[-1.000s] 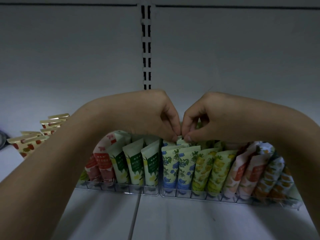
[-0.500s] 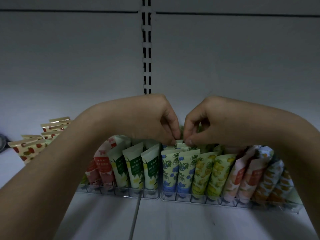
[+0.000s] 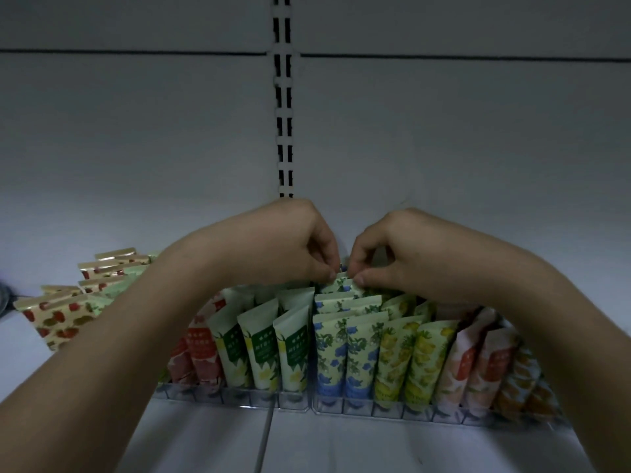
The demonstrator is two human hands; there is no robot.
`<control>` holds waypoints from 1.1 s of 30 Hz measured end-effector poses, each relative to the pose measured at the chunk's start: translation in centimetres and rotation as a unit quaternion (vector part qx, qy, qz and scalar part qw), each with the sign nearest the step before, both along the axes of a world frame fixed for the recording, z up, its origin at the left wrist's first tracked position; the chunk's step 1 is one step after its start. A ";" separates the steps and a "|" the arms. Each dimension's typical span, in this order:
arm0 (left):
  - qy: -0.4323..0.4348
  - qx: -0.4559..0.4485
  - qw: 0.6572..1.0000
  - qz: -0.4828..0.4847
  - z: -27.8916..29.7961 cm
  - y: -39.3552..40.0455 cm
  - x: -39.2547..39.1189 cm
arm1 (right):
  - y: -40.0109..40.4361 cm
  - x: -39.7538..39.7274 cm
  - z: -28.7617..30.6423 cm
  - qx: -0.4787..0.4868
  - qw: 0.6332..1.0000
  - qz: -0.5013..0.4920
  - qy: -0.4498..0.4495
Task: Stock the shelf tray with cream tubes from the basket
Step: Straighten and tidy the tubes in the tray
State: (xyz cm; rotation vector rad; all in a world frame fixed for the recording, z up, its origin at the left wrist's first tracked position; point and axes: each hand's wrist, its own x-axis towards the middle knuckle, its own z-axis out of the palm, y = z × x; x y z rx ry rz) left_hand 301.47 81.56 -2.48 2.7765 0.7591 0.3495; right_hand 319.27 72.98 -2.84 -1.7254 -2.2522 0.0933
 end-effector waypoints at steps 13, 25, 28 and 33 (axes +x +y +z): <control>0.006 -0.023 0.999 -0.031 -0.1 0.3 -0.1 | 0.2 0.0 -0.3 -0.006 1.000 -0.017 0.000; -0.029 -0.015 0.999 -0.016 0.1 0.5 -0.2 | 0.0 0.4 0.3 0.030 0.999 -0.023 0.026; -0.070 0.036 0.997 0.012 0.3 0.8 -0.2 | 0.1 0.8 0.6 0.083 0.996 -0.045 0.011; -0.043 0.070 0.996 0.037 -0.4 0.9 0.3 | 0.4 0.2 -0.4 0.065 0.995 -0.065 -0.027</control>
